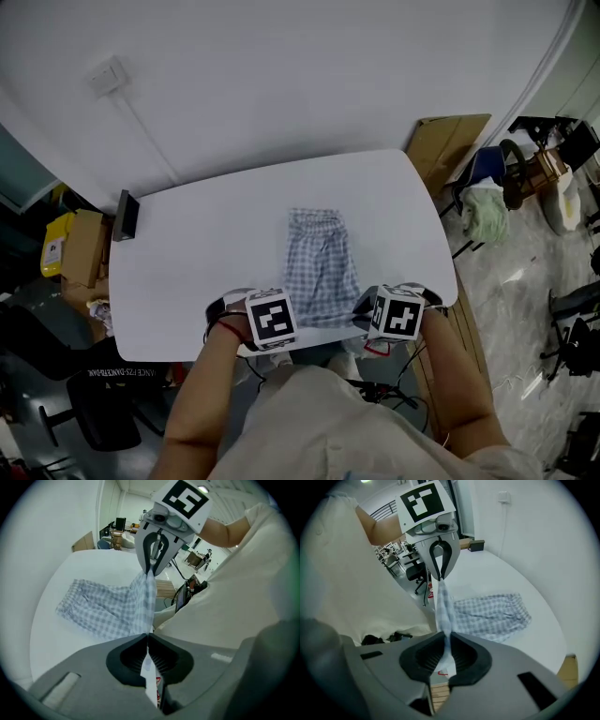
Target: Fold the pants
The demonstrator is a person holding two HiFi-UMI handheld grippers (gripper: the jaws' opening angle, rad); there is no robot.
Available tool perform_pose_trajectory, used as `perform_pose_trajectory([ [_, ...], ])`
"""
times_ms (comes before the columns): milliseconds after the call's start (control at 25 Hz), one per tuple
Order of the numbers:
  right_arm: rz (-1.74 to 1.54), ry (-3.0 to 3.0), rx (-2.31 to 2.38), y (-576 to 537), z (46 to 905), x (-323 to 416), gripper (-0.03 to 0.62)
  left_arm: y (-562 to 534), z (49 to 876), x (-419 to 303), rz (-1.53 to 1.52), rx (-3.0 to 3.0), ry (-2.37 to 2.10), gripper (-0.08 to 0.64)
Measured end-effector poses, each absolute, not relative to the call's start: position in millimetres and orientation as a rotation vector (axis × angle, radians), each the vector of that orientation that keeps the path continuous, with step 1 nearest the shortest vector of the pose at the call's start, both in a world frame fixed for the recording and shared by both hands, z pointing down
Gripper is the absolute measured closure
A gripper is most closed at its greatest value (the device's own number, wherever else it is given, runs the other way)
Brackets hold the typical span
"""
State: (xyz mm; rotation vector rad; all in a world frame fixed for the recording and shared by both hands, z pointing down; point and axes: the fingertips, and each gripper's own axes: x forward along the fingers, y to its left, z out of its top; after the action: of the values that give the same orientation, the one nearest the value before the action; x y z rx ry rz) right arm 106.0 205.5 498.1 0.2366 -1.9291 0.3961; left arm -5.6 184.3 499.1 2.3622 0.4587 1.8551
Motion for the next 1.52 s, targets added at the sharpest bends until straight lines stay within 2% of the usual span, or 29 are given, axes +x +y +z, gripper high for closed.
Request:
perform_pose_trajectory([
  [600,0.525,-1.884,0.348,92,494,130,0.541,71,491,19,1.86,2.354,0.548,0.54],
  [1080,0.548,-1.871,0.374,18,499,176,0.543,5,507,65,1.82,2.312,0.415,0.54],
  [1520,0.54,-1.854,0.379,-61,499,181,0.543,-62,516,70,1.762,2.304,0.216,0.54],
])
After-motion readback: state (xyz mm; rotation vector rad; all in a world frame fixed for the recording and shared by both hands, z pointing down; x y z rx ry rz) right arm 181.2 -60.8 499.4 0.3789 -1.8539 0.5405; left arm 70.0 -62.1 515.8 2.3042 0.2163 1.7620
